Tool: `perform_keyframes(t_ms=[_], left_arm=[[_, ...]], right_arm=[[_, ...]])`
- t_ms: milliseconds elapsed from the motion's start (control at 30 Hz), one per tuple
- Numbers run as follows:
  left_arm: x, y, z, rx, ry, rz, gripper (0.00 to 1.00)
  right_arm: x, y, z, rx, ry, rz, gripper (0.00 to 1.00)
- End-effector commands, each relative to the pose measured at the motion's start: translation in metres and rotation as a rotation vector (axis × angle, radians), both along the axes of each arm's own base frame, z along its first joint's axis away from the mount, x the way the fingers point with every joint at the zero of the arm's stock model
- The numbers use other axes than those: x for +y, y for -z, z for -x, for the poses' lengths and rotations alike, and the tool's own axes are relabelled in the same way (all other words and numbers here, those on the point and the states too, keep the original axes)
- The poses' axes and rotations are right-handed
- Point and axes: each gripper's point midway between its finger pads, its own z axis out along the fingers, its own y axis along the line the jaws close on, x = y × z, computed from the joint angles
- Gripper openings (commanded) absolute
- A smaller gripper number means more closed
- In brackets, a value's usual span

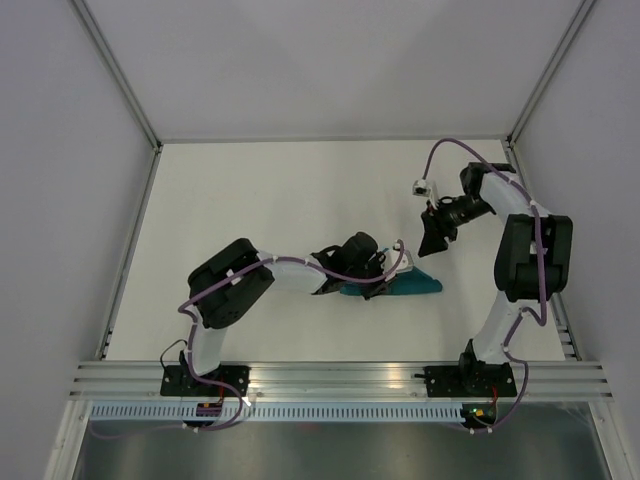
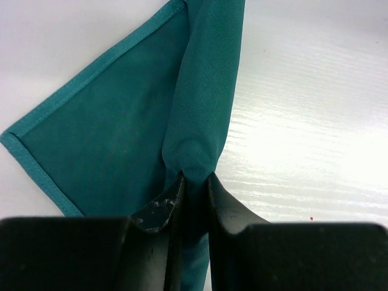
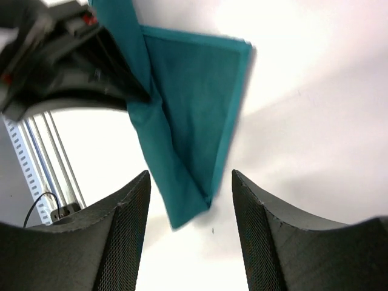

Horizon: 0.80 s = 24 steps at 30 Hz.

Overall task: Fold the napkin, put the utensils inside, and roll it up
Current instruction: Roll the napkin with the utensil

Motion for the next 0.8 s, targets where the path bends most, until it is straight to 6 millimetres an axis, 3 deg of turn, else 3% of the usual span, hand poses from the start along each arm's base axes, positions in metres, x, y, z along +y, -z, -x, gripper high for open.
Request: perform_keyframes(t_ms=[0,233,333,400,467,767], left_arm=[[0.039,0.047,0.024,0.314,-0.042,-0.166,0.07],[0.033,0.041,0.016,0.53,-0.042,-0.189,0.09],[0.029,0.037,0.011,0.619,-0.045,-0.19,0.11],[0.026,0.029,0.004,0.665,-0.058,-0.189,0.12],[0.026,0.03,0.004,0.715,-0.06,-0.195,0.13],[0.019,0.019,-0.008,0.848,-0.083,-0.198,0.15]], right_arm=[[-0.01,-0.029,0.005,-0.135,0.022,-0.076,0.62],[-0.021,-0.018,0.022,-0.513,0.097,0.083,0.7],[-0.007,-0.01,0.028,-0.613,0.073,0.147,0.71],[0.013,-0.009,0.031,-0.669,0.022,0.142,0.71],[0.023,0.007,0.04,-0.669,-0.01,0.171,0.71],[0.05,0.04,0.045,-0.798,-0.109,0.279,0.71]])
